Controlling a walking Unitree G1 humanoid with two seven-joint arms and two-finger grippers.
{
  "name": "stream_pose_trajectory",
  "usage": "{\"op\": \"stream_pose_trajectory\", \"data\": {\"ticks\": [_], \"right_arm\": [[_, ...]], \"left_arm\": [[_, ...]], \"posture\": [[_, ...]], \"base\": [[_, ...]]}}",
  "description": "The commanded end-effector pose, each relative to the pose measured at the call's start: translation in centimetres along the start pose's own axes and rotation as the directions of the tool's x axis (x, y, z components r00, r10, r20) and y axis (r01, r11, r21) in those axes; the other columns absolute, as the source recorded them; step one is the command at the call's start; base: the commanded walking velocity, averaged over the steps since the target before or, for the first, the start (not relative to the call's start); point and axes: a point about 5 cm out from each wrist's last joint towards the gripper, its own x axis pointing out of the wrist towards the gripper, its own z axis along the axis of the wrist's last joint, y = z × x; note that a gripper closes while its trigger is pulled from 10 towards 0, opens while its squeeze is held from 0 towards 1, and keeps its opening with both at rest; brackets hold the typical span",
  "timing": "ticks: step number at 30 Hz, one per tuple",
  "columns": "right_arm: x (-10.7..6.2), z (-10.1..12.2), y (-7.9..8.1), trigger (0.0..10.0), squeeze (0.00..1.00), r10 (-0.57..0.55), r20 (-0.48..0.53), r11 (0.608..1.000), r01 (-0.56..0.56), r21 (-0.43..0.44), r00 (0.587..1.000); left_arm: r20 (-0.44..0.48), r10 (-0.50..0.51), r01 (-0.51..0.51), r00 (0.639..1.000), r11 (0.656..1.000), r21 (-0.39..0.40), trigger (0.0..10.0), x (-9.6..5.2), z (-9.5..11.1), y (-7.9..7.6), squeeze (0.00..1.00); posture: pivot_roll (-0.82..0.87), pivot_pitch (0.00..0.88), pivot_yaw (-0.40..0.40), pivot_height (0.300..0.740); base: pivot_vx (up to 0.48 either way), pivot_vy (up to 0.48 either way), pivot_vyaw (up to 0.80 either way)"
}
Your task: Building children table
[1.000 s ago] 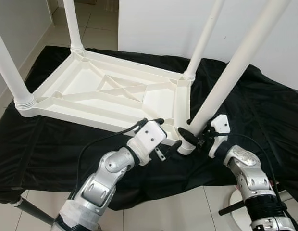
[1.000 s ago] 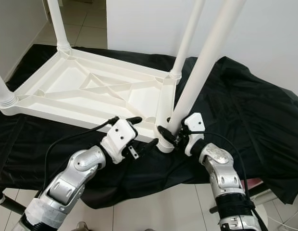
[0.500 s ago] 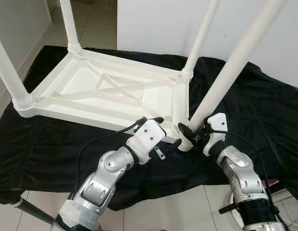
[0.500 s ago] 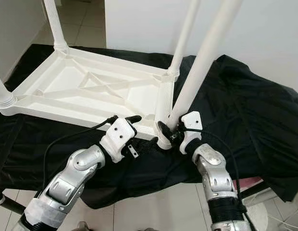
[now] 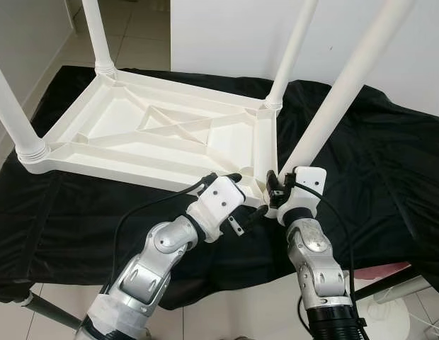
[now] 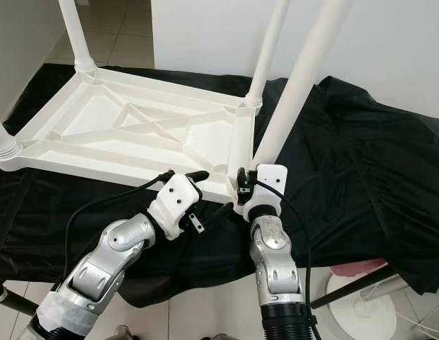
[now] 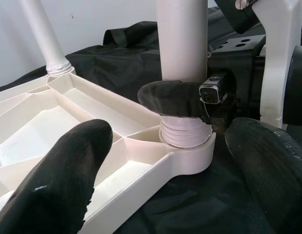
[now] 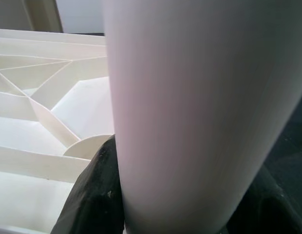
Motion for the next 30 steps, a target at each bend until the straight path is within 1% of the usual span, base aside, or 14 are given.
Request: {"op": "stream_pose_trajectory", "data": {"ticks": [1, 3, 7, 8, 13, 17, 20, 22, 23, 24, 25, 26, 27, 30], "right_arm": [[-0.6, -1.2, 1.1, 10.0, 0.00, 0.030, -0.067, 0.999, -0.027, 0.045, 0.997], [-0.6, -1.1, 0.6, 10.0, 0.00, 0.005, -0.067, 1.000, -0.003, 0.029, 0.998], [-0.6, -1.3, 0.3, 10.0, 0.00, -0.018, -0.078, 1.000, 0.020, 0.020, 0.997], [-0.5, -1.3, 0.3, 10.0, 1.00, -0.017, -0.075, 1.000, 0.018, 0.021, 0.997], [-0.3, -0.9, 0.0, 10.0, 1.00, 0.008, -0.043, 1.000, -0.007, 0.017, 0.999], [-0.3, -0.8, -0.9, 10.0, 1.00, 0.045, -0.017, 0.999, -0.045, -0.006, 0.999], [-0.5, -0.8, -1.6, 10.0, 1.00, 0.079, -0.019, 0.997, -0.079, 0.006, 0.997], [-0.6, -0.8, -2.4, 10.0, 1.00, 0.140, -0.011, 0.990, -0.139, 0.023, 0.990], [-0.6, -0.7, -2.7, 10.0, 0.84, 0.177, -0.010, 0.984, -0.177, 0.019, 0.984], [-0.6, -0.7, -2.7, 10.0, 0.84, 0.177, -0.010, 0.984, -0.177, 0.019, 0.984], [-0.5, -0.6, -3.0, 10.0, 0.33, 0.201, -0.003, 0.980, -0.201, 0.013, 0.980], [-0.3, -0.5, -3.4, 10.0, 0.04, 0.222, 0.001, 0.975, -0.222, 0.006, 0.975], [-0.2, -0.3, -3.7, 10.0, 0.00, 0.237, 0.007, 0.971, -0.237, -0.011, 0.971], [0.0, 0.0, -4.4, 10.0, 0.00, 0.285, 0.014, 0.958, -0.285, -0.031, 0.958]], "left_arm": [[0.008, -0.037, 0.037, 0.999, 0.999, 0.002, 10.0, 0.2, 0.3, -0.5, 0.00], [0.008, -0.037, 0.037, 0.999, 0.999, 0.002, 10.0, 0.2, 0.3, -0.4, 0.00], [0.007, -0.034, 0.034, 0.999, 0.999, 0.007, 10.0, 0.2, 0.3, -0.3, 0.00], [0.008, -0.031, 0.031, 0.999, 0.999, 0.007, 10.0, 0.2, 0.3, -0.2, 0.00], [0.009, -0.031, 0.031, 0.999, 0.999, 0.009, 10.0, 0.4, 0.3, -0.2, 0.00], [0.009, -0.032, 0.032, 0.999, 0.999, 0.012, 10.0, 0.4, 0.3, -0.3, 0.00], [0.009, -0.031, 0.031, 0.999, 0.999, 0.012, 10.0, 0.3, 0.3, -0.3, 0.00], [0.007, -0.032, 0.032, 0.999, 0.999, 0.012, 10.0, 0.3, 0.3, -0.3, 0.00], [0.007, -0.034, 0.034, 0.999, 0.999, 0.012, 10.0, 0.3, 0.3, -0.4, 0.00], [0.007, -0.034, 0.034, 0.999, 0.999, 0.012, 10.0, 0.3, 0.3, -0.4, 0.00], [0.007, -0.037, 0.037, 0.999, 0.999, 0.012, 10.0, 0.4, 0.3, -0.5, 0.00], [0.007, -0.039, 0.039, 0.999, 0.999, 0.012, 10.0, 0.4, 0.3, -0.5, 0.00], [0.007, -0.040, 0.040, 0.999, 0.999, 0.013, 10.0, 0.4, 0.3, -0.5, 0.00], [0.008, -0.042, 0.042, 0.999, 0.999, 0.013, 10.0, 0.4, 0.3, -0.5, 0.00]], "posture": [[-0.01, 0.096, -0.095, 0.740], [-0.01, 0.097, -0.095, 0.740], [-0.01, 0.095, -0.097, 0.740], [-0.01, 0.094, -0.098, 0.740], [-0.01, 0.090, -0.099, 0.740], [-0.01, 0.087, -0.103, 0.740], [-0.01, 0.086, -0.104, 0.740], [-0.01, 0.083, -0.103, 0.740], [-0.01, 0.083, -0.103, 0.740], [-0.01, 0.083, -0.103, 0.740], [-0.02, 0.080, -0.101, 0.740], [-0.02, 0.080, -0.101, 0.740], [-0.02, 0.078, -0.101, 0.740], [-0.02, 0.078, -0.102, 0.740]], "base": [[0.000, 0.000, 0.00], [0.000, 0.000, 0.00], [0.000, 0.000, 0.00], [0.000, 0.000, 0.00], [0.000, 0.000, 0.00], [0.000, 0.000, 0.00], [0.000, 0.000, 0.00], [0.000, 0.000, 0.00], [0.000, 0.000, 0.00], [0.000, 0.000, 0.00], [0.000, 0.000, 0.00], [0.000, 0.000, 0.00], [0.000, 0.000, 0.00], [0.000, 0.000, 0.00]]}}
